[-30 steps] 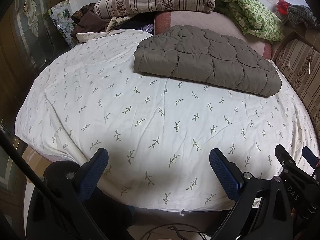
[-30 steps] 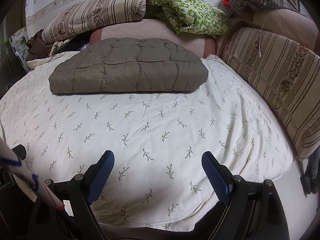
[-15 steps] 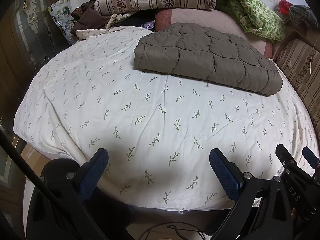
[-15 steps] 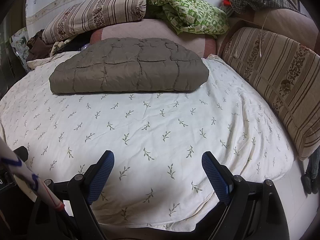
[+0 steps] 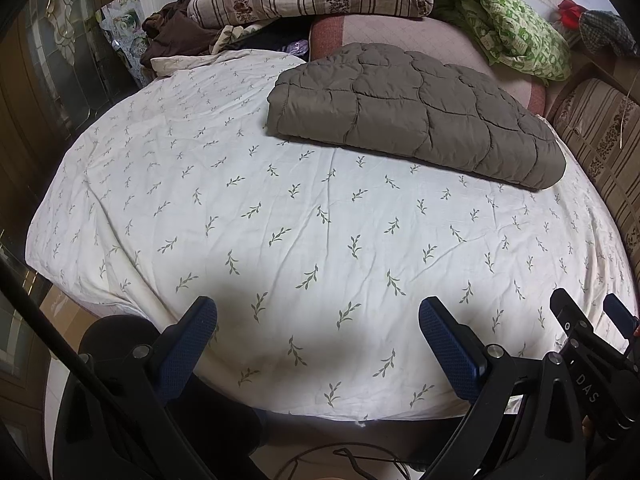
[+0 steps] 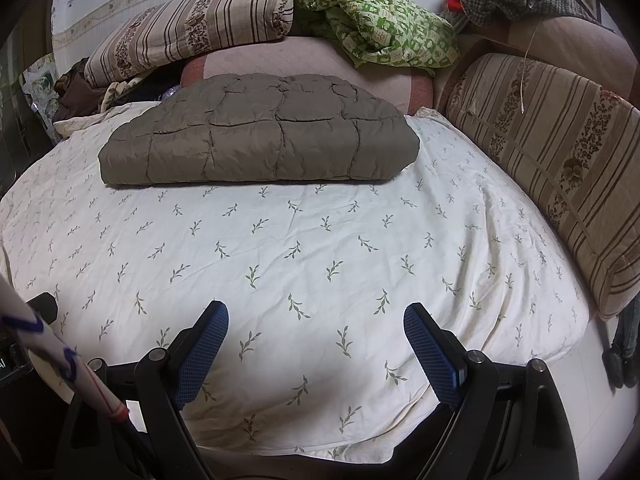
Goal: Fold large clothes
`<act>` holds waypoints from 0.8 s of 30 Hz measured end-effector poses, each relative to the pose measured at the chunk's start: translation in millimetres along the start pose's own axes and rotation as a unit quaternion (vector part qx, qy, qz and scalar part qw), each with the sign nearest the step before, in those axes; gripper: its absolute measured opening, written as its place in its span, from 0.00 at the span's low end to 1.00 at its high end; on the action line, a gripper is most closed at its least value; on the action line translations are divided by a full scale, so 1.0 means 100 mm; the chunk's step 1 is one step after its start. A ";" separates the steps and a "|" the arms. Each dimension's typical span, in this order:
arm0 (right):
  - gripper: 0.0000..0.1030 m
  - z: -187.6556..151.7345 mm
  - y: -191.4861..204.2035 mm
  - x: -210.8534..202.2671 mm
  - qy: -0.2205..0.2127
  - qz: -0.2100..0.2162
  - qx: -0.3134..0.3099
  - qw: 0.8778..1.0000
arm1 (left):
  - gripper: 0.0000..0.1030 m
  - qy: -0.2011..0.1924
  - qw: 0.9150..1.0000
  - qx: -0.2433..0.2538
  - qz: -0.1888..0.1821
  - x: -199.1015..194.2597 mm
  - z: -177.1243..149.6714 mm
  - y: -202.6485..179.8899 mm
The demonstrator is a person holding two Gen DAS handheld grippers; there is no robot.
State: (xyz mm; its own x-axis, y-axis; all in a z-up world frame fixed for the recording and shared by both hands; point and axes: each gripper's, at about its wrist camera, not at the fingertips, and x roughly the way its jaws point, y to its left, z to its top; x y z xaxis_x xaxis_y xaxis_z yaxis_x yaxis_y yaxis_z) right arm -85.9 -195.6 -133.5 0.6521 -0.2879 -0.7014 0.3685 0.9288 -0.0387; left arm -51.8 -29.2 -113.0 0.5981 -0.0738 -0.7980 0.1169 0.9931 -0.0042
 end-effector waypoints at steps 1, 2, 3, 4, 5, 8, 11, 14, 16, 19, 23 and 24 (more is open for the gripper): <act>0.90 0.00 0.00 0.00 -0.001 0.000 0.000 1.000 | 0.98 0.001 1.000 0.000 0.000 0.00 0.00 0.00; 0.90 0.00 0.00 0.01 -0.001 0.000 0.000 1.000 | 0.98 0.001 1.000 0.000 0.000 0.00 0.00 0.00; 0.90 0.00 0.00 0.00 -0.001 0.000 0.000 1.000 | 0.98 0.001 1.000 -0.001 -0.001 0.00 0.00 0.00; 0.90 0.00 0.00 0.00 -0.002 0.000 0.001 1.000 | 0.98 0.000 1.000 -0.001 -0.001 0.00 0.00 0.00; 0.90 0.00 0.00 0.00 -0.002 0.000 0.001 1.000 | 0.98 0.001 1.000 -0.002 -0.002 0.00 0.00 0.00; 0.90 0.00 -0.01 0.01 -0.002 0.000 0.001 1.000 | 0.98 0.001 1.000 -0.002 -0.002 0.01 -0.01 -0.01; 0.90 0.00 0.00 0.00 -0.001 0.000 0.001 1.000 | 0.98 0.003 1.000 -0.002 -0.002 0.02 -0.01 -0.01; 0.90 -0.01 0.00 0.00 -0.002 0.000 0.001 1.000 | 0.98 0.002 1.000 -0.002 -0.001 0.02 -0.01 -0.02; 0.90 -0.01 0.00 0.00 -0.002 0.000 0.001 1.000 | 0.98 0.002 1.000 -0.001 -0.002 0.02 0.00 -0.01; 0.90 -0.01 0.01 0.00 -0.001 0.000 0.001 1.000 | 0.98 -0.003 1.000 0.002 -0.002 0.01 0.00 -0.02; 0.90 -0.01 0.00 0.00 0.001 0.001 0.001 1.000 | 0.98 -0.005 1.000 0.005 -0.005 0.00 0.00 -0.03; 0.90 -0.01 -0.01 0.01 0.001 0.002 0.001 1.000 | 0.98 -0.004 1.000 0.005 -0.005 0.01 0.00 -0.03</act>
State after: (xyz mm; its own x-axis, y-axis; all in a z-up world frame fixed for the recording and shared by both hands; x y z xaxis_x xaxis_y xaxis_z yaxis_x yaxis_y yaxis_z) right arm -85.9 -196.3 -134.6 0.6518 -0.2844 -0.7030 0.3675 0.9294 -0.0353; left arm -52.2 -32.3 -113.7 0.6027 -0.0853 -0.7934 0.1314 0.9913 -0.0068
